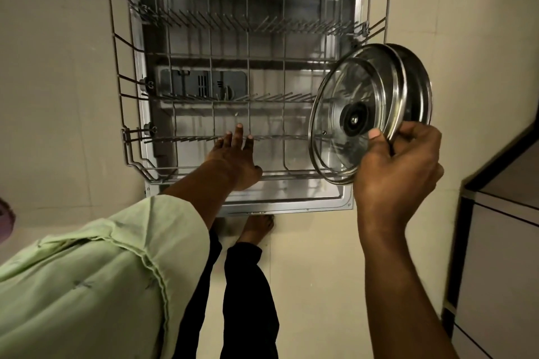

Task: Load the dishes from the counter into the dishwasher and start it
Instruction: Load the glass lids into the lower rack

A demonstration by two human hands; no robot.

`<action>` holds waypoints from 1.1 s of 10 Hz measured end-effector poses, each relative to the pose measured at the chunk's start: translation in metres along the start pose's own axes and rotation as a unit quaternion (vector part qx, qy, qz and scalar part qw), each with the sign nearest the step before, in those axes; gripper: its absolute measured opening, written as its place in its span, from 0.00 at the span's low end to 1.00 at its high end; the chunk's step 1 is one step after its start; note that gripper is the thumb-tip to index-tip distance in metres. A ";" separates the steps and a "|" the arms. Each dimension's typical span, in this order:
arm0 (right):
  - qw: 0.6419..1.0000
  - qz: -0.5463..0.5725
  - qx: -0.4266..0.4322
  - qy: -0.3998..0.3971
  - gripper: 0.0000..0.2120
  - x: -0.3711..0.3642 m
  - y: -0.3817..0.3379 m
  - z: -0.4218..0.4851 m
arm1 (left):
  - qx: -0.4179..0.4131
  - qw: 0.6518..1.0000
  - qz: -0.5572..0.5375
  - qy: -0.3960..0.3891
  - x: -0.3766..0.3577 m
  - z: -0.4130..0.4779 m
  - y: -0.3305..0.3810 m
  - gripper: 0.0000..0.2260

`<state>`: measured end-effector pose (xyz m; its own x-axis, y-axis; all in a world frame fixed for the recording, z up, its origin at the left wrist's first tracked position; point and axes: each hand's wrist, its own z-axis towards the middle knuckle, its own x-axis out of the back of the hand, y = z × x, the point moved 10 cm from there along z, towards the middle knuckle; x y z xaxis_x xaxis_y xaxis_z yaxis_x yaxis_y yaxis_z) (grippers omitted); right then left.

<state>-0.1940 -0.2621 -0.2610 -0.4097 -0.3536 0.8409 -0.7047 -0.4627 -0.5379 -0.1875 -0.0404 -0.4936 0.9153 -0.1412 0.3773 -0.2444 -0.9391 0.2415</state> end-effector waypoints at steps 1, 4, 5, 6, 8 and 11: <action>1.000 0.012 -0.004 -0.011 0.12 0.000 0.001 -0.002 | 0.002 1.000 -0.001 -0.003 0.000 0.000 0.000 0.36; 1.000 -0.012 -0.014 0.000 0.12 -0.011 0.010 -0.004 | 0.004 1.000 -0.004 -0.006 0.000 -0.002 0.000 0.36; 1.000 -0.026 -0.015 -0.008 0.13 -0.017 0.014 -0.005 | 0.006 1.000 -0.006 -0.005 0.000 -0.001 0.001 0.36; 0.999 -0.031 -0.014 -0.028 0.14 -0.026 0.013 -0.005 | 0.006 1.000 -0.003 -0.002 0.001 -0.002 0.001 0.36; 0.994 -0.048 -0.015 -0.093 0.16 -0.054 0.015 -0.005 | 0.007 1.000 -0.007 -0.003 0.001 -0.003 0.001 0.36; 0.987 -0.096 0.008 -0.130 0.11 -0.096 -0.003 0.001 | 0.006 1.000 -0.019 -0.004 -0.001 -0.004 -0.001 0.35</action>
<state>-0.1519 -0.2276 -0.3404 -0.1052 -0.4541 0.8847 -0.7453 -0.5530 -0.3725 -0.1889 -0.0380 -0.4908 0.9266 -0.1080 0.3602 -0.2059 -0.9473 0.2456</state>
